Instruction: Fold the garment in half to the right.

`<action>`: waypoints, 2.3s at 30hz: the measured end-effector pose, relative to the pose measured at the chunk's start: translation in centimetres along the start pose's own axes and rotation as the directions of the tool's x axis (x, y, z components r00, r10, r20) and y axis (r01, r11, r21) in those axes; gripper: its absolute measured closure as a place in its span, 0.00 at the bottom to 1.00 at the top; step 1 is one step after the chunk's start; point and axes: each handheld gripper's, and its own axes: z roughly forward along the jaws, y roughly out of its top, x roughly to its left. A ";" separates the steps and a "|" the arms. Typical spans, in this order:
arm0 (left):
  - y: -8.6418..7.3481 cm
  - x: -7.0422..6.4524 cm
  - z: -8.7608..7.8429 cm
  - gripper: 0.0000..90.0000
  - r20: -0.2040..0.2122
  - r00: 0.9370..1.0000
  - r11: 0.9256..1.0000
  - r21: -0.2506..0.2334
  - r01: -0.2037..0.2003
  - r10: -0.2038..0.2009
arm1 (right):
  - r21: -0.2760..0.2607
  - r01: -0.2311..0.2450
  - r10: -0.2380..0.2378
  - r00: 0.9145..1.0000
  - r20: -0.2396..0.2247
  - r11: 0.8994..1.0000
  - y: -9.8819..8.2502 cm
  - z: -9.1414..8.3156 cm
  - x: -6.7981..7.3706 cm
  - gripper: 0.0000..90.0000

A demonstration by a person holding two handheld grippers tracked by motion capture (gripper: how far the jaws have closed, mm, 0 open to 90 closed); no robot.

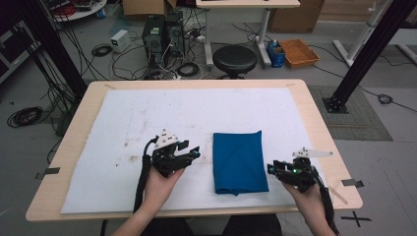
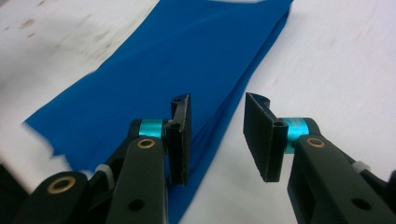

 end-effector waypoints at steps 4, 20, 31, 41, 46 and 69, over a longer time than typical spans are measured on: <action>-0.2 0.5 -0.6 0.56 -0.011 1.000 1.000 -0.009 0.010 -0.010 | 0.019 -0.019 0.020 0.999 -0.038 1.000 -1.4 0.0 0.8 0.71; -0.2 1.1 -1.2 0.56 -0.014 1.000 0.999 -0.023 0.025 -0.026 | 0.066 -0.007 0.009 1.000 -0.024 0.998 -3.0 -0.3 0.5 0.96; -0.2 0.8 -1.2 0.56 -0.017 1.000 1.000 -0.025 0.018 -0.018 | 0.062 -0.034 0.037 0.998 -0.060 0.998 -3.0 0.5 1.5 0.79; -0.3 0.7 -1.1 0.56 -0.016 1.000 1.000 -0.016 0.015 -0.015 | 0.075 0.012 -0.009 0.999 -0.037 0.997 -3.1 -0.2 1.6 1.00; -0.3 0.7 -1.1 0.56 -0.013 1.000 1.000 -0.012 0.011 -0.011 | 0.072 0.014 -0.013 1.000 -0.017 0.997 -3.3 -0.9 1.3 1.00; 1.1 4.0 -3.5 0.41 -0.001 0.993 0.991 -0.059 -0.121 0.121 | -0.179 0.132 -0.123 0.991 0.061 0.975 4.3 -1.2 -2.3 0.45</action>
